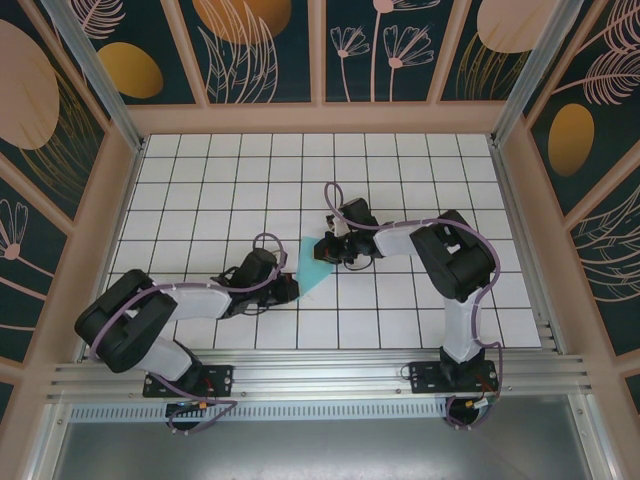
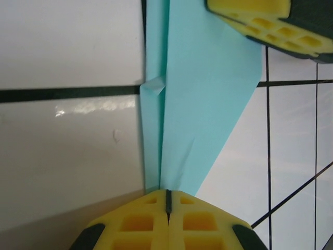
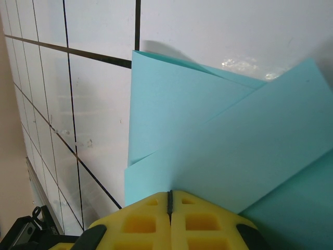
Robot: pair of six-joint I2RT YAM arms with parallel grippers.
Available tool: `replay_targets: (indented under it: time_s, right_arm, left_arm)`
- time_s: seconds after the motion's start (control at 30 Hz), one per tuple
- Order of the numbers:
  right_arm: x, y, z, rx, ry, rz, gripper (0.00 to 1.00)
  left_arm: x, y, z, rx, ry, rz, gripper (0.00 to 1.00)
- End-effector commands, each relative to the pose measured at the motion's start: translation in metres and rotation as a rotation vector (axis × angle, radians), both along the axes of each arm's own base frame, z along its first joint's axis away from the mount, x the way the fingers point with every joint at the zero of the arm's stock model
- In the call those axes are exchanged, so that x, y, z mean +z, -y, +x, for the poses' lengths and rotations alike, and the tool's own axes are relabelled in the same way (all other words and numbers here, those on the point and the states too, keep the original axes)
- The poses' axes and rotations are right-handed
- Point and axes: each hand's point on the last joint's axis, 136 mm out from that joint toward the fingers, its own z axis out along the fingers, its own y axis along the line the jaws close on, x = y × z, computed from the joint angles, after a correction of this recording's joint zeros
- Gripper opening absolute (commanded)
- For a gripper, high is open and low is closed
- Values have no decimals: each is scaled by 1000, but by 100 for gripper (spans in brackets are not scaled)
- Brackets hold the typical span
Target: Fold a paper plane with a square sheet of paper (pick it up from the middle)
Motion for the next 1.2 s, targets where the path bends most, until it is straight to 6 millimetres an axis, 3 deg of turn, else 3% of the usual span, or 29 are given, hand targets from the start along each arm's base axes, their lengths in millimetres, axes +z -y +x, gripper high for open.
replay_targets:
  time_s: [0.0,0.27,0.4,0.5,0.63,0.87,1.03,1.17]
  right_arm:
    - [-70,39,-17,-51,-101,-222,7]
    - [-71,39,-19,-49,-103,-223,7]
    - [-72,39,-19,-51,-106,-222,7]
    - [-72,39,-21,-51,-111,-222,7]
    - [-74,40,-21,-51,-113,-225,7]
    - [-73,40,-18,-54,-105,-232,7]
    - [-73,41,-17,-55,-100,-234,7]
    - [-73,40,-18,-51,-104,-227,7]
  left_arm:
    - [-30,-33,-39,-7,-153,143,4]
    - [41,4,3,-13,27,-10,9]
    - [50,21,9,-55,30,-67,10]
    - [43,28,11,-72,15,-73,11]
    - [11,27,5,-84,-59,-33,9]
    - [-31,-10,-22,-15,-150,81,5]
    - [-39,-27,-41,24,-179,78,4]
    - [-30,-34,-40,46,-154,86,4]
